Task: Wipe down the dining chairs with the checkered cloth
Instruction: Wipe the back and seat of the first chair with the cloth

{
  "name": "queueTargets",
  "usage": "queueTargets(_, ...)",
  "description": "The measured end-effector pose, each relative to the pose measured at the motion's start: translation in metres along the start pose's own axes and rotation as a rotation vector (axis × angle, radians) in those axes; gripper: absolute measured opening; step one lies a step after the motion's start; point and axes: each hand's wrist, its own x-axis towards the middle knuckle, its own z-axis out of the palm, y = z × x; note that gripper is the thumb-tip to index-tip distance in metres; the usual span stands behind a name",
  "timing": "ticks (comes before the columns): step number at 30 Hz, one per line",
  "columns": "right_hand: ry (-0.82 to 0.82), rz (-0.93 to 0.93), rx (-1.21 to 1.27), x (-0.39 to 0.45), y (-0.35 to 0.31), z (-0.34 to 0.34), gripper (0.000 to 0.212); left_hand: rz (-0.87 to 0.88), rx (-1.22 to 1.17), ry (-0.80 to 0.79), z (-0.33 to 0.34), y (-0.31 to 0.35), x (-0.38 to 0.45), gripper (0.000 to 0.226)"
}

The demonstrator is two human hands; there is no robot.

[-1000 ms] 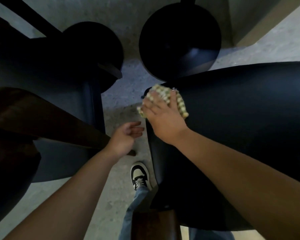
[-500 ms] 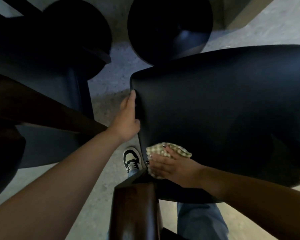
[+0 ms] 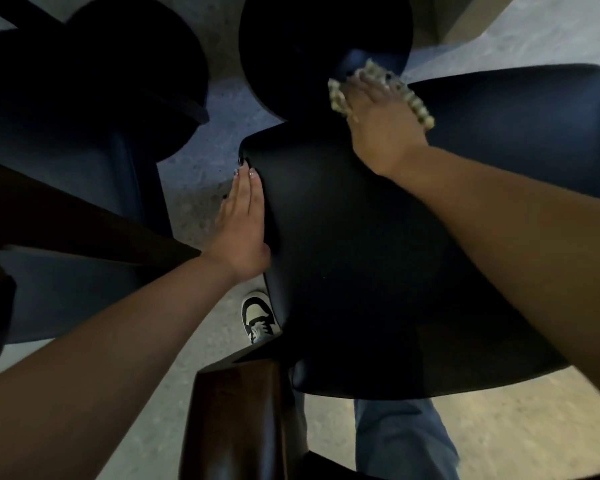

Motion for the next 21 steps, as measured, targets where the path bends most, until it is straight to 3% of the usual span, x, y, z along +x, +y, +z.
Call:
queueTargets(2, 0.048, 0.049, 0.035, -0.003, -0.016, 0.004, 0.052, -0.001, 0.016, -0.009, 0.000, 0.002, 0.000, 0.115)
queueTargets(4, 0.043, -0.026, 0.036, -0.026, -0.041, 0.014, 0.058, -0.009, 0.033, -0.031, 0.000, 0.005, 0.000, 0.117)
queueTargets(8, -0.110, -0.217, 0.061, -0.093, -0.088, 0.037, 0.065, 0.029, 0.040, -0.043, -0.010, 0.010, 0.007, 0.124)
queueTargets(13, -0.110, -0.259, 0.010, -0.098, -0.070, 0.041, 0.064, 0.122, 0.180, -0.074, -0.041, 0.021, 0.036, 0.138)
queueTargets(18, 0.038, 0.082, 0.118, -0.093, 0.021, 0.013, 0.068, 0.189, 0.421, -0.162, -0.048, 0.052, 0.064, 0.144)
queueTargets(21, 0.107, 0.245, 0.123, -0.111, 0.085, 0.000, 0.062, 0.107, 0.539, -0.199, -0.040, 0.074, 0.068, 0.139)
